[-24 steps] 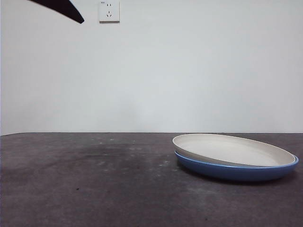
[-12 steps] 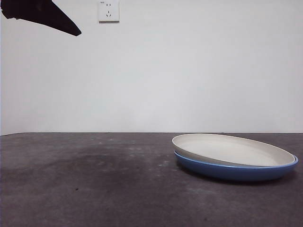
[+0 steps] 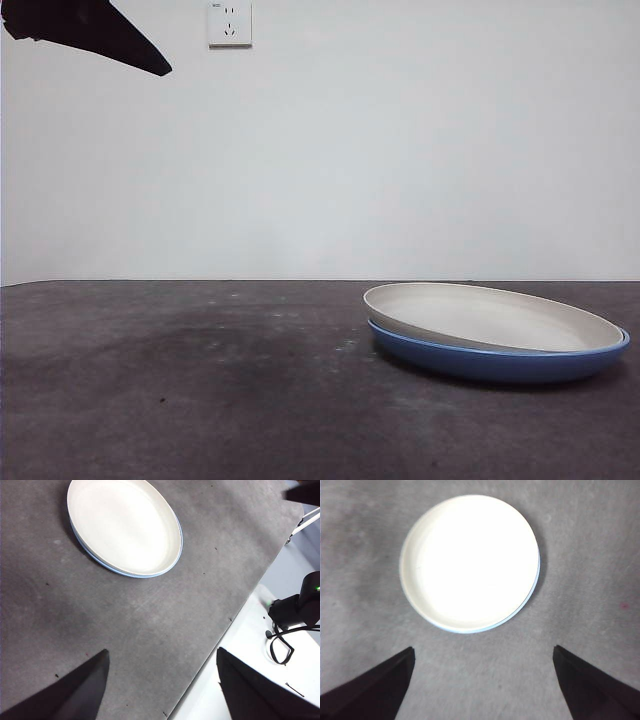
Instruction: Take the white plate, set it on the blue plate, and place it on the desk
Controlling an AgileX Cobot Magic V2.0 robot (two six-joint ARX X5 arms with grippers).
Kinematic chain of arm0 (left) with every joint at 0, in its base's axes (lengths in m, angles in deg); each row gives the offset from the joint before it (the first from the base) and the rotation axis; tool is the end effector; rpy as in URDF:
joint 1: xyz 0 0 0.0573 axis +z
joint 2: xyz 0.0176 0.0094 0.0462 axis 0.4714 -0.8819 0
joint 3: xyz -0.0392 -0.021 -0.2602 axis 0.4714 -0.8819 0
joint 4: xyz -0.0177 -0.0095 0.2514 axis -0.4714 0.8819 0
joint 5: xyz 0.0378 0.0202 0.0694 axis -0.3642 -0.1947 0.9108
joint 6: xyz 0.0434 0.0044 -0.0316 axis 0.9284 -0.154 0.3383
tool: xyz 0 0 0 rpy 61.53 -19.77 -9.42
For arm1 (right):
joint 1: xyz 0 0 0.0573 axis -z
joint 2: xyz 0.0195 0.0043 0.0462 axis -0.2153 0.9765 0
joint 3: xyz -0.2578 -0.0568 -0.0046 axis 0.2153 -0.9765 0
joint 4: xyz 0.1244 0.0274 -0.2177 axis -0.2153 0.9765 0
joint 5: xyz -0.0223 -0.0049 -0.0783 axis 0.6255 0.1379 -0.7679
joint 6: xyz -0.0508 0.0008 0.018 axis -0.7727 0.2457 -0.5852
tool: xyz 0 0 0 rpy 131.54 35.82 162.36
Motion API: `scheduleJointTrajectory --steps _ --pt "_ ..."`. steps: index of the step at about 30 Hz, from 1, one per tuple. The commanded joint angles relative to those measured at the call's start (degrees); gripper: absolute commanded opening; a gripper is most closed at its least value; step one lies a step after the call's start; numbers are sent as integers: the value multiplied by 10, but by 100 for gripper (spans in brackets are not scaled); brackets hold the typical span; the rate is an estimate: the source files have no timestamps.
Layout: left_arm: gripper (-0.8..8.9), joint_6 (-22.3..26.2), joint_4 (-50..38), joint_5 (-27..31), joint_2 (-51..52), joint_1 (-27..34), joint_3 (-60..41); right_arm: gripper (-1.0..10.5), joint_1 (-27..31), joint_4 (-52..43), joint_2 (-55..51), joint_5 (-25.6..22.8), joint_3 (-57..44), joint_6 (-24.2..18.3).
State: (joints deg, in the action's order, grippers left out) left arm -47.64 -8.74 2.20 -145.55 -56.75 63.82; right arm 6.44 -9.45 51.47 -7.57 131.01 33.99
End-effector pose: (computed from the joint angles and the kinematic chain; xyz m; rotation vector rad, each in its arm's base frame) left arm 0.1823 -0.1174 0.3303 -0.0424 0.8935 -0.9991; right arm 0.1473 0.0237 0.3185 0.1499 0.9085 0.3312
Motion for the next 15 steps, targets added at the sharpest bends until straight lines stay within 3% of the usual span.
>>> scheduleJointTrajectory --steps 1,11,15 --pt "342 13 -6 -2 -2 -3 5 442 -1 -49 42 -2 -21 23" --pt "342 14 -6 -2 -2 -3 5 440 12 -197 217 -2 -53 42" --pt "342 14 -6 -2 -2 -3 5 388 19 -236 272 -2 -53 43"
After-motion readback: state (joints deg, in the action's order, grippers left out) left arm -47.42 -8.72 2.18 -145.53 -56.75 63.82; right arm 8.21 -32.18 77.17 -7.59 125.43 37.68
